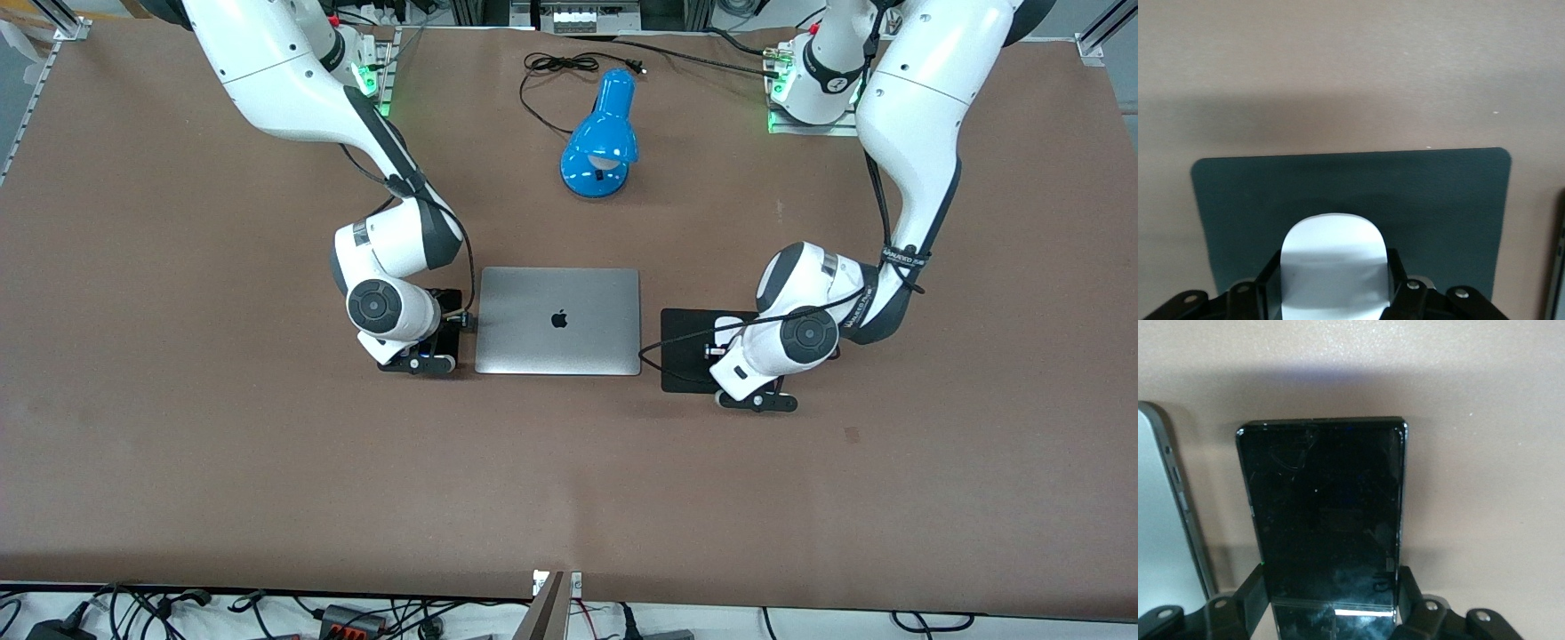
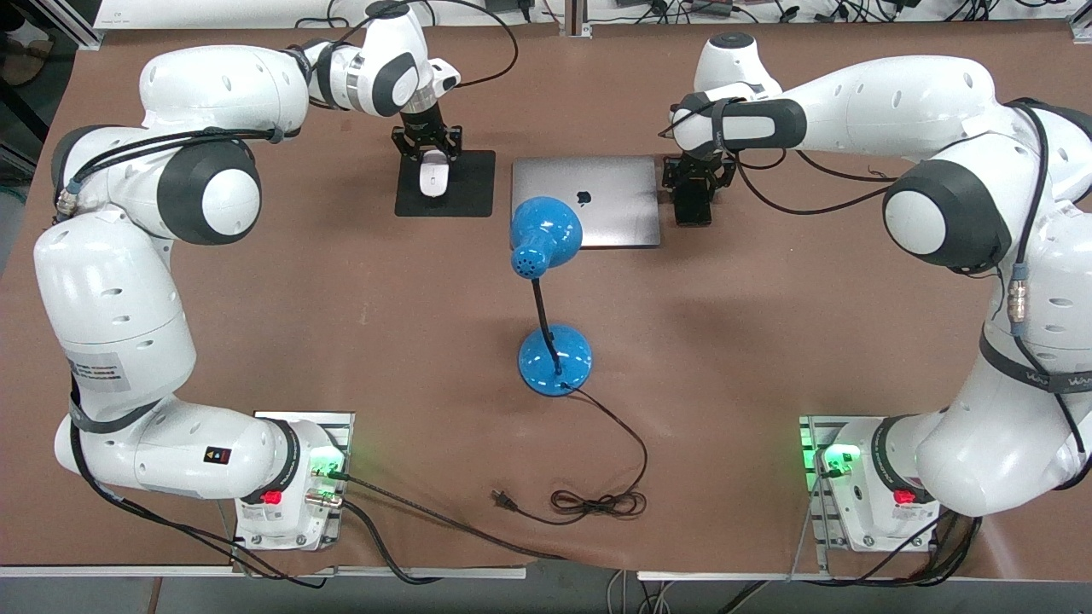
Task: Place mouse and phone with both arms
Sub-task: 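Lower the phone beside the laptop while the left gripper sets the mouse down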
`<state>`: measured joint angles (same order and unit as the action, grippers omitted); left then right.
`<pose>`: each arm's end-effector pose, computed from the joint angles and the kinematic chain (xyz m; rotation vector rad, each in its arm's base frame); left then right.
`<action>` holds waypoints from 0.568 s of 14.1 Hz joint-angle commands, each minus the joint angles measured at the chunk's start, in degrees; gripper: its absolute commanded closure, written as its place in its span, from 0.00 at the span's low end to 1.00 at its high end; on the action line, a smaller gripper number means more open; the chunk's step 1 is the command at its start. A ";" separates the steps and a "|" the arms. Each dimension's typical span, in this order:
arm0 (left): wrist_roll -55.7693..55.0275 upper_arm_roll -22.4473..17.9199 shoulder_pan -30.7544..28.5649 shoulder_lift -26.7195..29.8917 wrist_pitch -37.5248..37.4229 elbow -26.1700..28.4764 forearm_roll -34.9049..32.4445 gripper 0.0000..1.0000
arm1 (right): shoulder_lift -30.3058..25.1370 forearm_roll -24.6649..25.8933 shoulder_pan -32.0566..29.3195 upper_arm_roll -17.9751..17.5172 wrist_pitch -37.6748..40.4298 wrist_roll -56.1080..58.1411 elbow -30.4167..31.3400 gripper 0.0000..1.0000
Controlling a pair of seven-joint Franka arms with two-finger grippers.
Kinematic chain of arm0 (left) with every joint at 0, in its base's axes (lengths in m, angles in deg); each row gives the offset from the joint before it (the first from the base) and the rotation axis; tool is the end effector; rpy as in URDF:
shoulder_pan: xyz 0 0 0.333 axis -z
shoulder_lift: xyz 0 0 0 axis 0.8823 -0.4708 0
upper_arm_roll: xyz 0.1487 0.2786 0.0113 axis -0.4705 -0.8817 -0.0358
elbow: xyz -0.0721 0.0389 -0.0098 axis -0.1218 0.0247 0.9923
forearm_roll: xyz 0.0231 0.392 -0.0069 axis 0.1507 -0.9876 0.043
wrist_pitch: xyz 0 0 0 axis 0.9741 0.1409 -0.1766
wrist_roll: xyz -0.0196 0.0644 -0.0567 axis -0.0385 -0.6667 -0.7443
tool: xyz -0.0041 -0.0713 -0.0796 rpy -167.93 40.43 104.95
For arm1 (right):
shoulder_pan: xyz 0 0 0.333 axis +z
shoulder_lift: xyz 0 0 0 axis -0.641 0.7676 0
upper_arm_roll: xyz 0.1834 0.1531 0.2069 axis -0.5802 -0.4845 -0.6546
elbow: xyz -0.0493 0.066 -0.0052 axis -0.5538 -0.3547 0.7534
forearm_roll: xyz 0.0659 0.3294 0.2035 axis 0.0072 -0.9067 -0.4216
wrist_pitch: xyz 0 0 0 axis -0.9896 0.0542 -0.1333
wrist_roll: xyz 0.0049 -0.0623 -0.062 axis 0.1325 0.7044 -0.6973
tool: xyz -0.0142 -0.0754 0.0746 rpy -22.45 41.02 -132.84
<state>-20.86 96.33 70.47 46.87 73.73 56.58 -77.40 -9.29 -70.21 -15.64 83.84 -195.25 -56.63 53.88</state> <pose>0.6317 -0.2311 0.1959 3.0898 -0.0705 -0.2595 0.5799 0.2810 0.1668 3.1076 -0.0149 -0.3803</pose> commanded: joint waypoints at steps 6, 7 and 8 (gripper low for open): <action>0.15 0.02 0.33 0.29 1.29 0.18 -4.68 0.00 | -1.67 -0.67 0.12 0.10 1.08 3.14 0.77 0.72; 0.24 0.02 -0.37 0.73 0.93 0.18 -4.68 0.00 | -1.67 -0.67 0.12 0.10 1.08 3.14 0.85 0.71; 0.07 0.02 -1.16 1.43 0.15 0.09 -4.68 0.00 | -1.58 -0.67 0.21 0.10 1.16 3.14 0.85 0.71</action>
<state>-20.83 96.21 70.76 46.82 74.83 56.53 -80.73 -9.66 -70.21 -15.68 83.85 -194.81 -54.15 53.89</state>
